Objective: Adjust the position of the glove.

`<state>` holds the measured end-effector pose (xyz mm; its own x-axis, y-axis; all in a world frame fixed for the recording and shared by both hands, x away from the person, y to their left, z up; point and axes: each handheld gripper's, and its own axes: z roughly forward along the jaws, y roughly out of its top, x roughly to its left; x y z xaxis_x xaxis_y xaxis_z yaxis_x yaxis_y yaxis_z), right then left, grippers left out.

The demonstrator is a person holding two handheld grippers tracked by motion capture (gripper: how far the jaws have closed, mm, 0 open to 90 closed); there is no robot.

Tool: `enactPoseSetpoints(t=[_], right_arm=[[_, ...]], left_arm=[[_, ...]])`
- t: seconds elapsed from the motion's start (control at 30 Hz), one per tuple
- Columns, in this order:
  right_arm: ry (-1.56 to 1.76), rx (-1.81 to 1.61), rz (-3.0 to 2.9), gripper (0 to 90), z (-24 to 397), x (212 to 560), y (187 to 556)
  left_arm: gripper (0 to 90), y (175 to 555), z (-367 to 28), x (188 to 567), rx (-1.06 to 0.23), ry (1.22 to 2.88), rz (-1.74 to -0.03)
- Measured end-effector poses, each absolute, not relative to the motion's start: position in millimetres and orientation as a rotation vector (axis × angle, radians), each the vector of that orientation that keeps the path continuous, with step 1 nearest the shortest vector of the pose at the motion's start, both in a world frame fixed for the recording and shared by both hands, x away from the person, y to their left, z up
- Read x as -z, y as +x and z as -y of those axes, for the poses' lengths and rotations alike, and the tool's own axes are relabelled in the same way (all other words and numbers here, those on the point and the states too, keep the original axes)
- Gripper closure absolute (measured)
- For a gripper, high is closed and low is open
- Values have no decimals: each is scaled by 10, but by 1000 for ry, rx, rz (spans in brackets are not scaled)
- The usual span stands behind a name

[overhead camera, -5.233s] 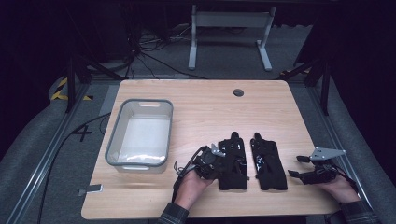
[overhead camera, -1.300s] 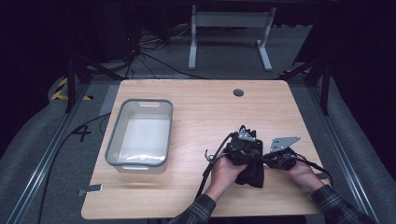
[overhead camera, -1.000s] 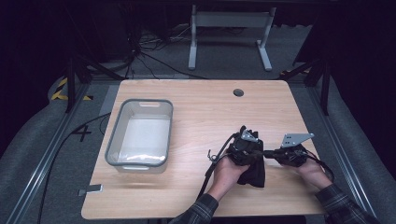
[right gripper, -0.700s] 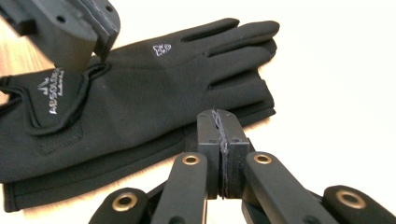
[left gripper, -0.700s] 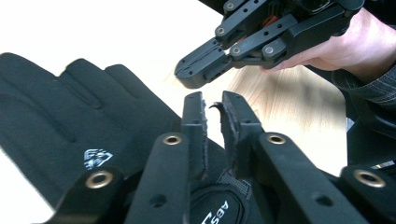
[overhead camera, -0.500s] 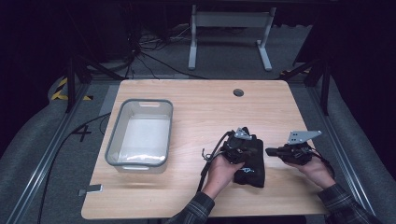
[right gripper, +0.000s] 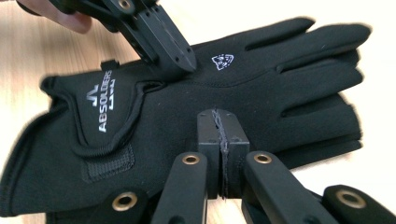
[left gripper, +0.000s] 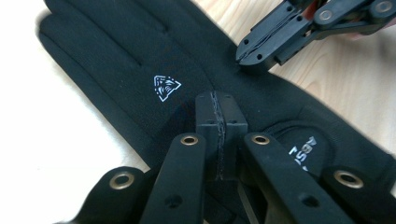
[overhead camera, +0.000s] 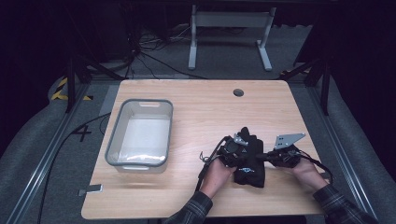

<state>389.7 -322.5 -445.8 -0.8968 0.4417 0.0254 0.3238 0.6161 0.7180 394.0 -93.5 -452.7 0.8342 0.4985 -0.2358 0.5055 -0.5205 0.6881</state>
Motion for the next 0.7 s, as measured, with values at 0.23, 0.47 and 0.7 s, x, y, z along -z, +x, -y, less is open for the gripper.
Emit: enactPoseSetpoints(t=[0.23,0.47,0.7], right_arm=[[629,-1141,-2714,899,3202,4503,3885],[598,-1146,-2728,899,3148,4517,3834],[553,-1154,-2752,899,3039,4525,3772]], left_arm=[[897,3962,926,4550,21,2218,-733],[897,3988,881,4551,18,2221,-742],[897,4020,824,4549,20,2221,-758]])
